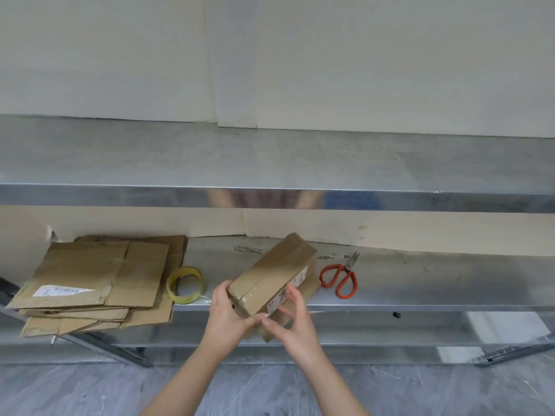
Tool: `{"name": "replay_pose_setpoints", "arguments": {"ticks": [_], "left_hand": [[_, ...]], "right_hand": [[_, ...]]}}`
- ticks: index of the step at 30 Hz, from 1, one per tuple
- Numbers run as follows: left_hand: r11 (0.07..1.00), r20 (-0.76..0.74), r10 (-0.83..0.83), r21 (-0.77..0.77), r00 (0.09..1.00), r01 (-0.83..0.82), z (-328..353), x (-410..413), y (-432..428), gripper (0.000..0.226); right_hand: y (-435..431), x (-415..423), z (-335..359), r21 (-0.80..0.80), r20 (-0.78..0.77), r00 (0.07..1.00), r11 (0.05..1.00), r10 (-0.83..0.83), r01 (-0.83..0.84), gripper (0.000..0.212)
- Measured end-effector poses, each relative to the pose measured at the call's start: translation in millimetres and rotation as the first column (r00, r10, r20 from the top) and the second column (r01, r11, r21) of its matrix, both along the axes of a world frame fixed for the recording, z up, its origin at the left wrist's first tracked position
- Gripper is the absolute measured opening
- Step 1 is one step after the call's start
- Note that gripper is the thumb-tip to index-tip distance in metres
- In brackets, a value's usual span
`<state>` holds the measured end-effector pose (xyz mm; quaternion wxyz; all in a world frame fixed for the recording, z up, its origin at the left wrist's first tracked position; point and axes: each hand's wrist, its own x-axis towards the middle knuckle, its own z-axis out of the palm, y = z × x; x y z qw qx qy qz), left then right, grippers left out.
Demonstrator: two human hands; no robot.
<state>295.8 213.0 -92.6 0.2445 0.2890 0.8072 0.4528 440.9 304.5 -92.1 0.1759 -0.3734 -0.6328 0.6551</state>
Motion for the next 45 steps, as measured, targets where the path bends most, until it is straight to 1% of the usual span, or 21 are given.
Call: {"name": "replay_pose_setpoints", "arguments": {"ticks": [1,3,6,8,11,14,17,21,26,30,31,33,35,37,39,40,42,43,45], "left_hand": [[1.0,0.027,0.012,0.017,1.0,-0.013,0,7,-1,0.095],[0.999,0.068,-0.03,0.032,0.997,0.027,-1,19,-1,0.093],[0.994,0.061,-0.088,0.065,0.994,0.084,-1,27,3,0.092],[0.994,0.041,-0.087,0.075,0.995,0.084,0,23,8,0.082],[0.996,-0.015,-0.077,0.039,0.997,0.078,5,13,20,0.058],[0.993,-0.022,-0.111,0.027,0.994,0.112,7,6,34,0.051],[0.99,-0.016,-0.139,-0.001,0.99,0.139,9,0,41,0.054],[0.978,-0.023,-0.21,-0.016,0.977,0.21,10,-6,36,0.059],[0.972,-0.125,-0.228,-0.084,0.966,0.219,10,-4,18,0.056],[0.96,-0.103,-0.271,-0.097,0.957,0.261,11,-1,10,0.06],[0.956,-0.102,-0.285,-0.107,0.953,0.274,12,0,9,0.062],[0.942,-0.127,-0.322,-0.141,0.938,0.304,13,-1,8,0.068],[0.925,-0.183,-0.37,-0.169,0.911,0.341,14,-4,4,0.072],[0.906,-0.272,-0.417,-0.208,0.867,0.37,16,-9,-3,0.07],[0.889,-0.409,-0.447,-0.302,0.796,0.344,15,-20,-14,0.066],[0.876,-0.486,-0.468,-0.366,0.738,0.314,13,-28,-21,0.065],[0.84,-0.582,-0.521,-0.481,0.625,0.251,8,-47,-37,0.064],[0.82,-0.597,-0.546,-0.526,0.588,0.227,4,-57,-46,0.064],[0.777,-0.594,-0.592,-0.601,0.545,0.189,-3,-77,-63,0.065]], "right_hand": [[1,-2,1,0.012,-0.011,1.0,1.0,0.018,-0.017,0.08],[7,-7,0,0.036,-0.021,0.999,0.999,0.024,-0.023,0.085],[27,-9,6,0.094,0.018,1.0,0.996,0.008,-0.01,0.079],[40,-9,10,0.176,0.082,0.997,0.984,-0.007,-0.007,0.072],[53,-9,13,0.278,0.145,0.989,0.96,-0.003,-0.038,0.071],[61,-10,11,0.316,0.168,0.985,0.949,-0.035,-0.02,0.07],[65,-9,10,0.339,0.203,0.979,0.94,-0.028,-0.043,0.07],[61,-5,10,0.446,0.22,0.975,0.892,-0.032,-0.071,0.069],[45,5,5,0.381,0.149,0.988,0.925,-0.048,-0.012,0.062],[35,7,7,0.352,0.166,0.985,0.936,-0.041,-0.02,0.062],[33,7,9,0.367,0.18,0.983,0.93,-0.037,-0.032,0.062],[28,7,12,0.449,0.252,0.966,0.891,-0.053,-0.068,0.064],[22,10,14,0.547,0.353,0.93,0.829,-0.106,-0.113,0.068],[9,13,16,0.643,0.419,0.891,0.75,-0.177,-0.154,0.066],[-9,13,17,0.733,0.42,0.88,0.655,-0.223,-0.184,0.059],[-19,12,17,0.768,0.407,0.885,0.609,-0.227,-0.197,0.055],[-39,6,14,0.811,0.381,0.904,0.539,-0.192,-0.227,0.05],[-50,1,10,0.818,0.378,0.913,0.517,-0.154,-0.251,0.05],[-69,-13,1,0.794,0.401,0.915,0.516,-0.046,-0.322,0.05]]}}
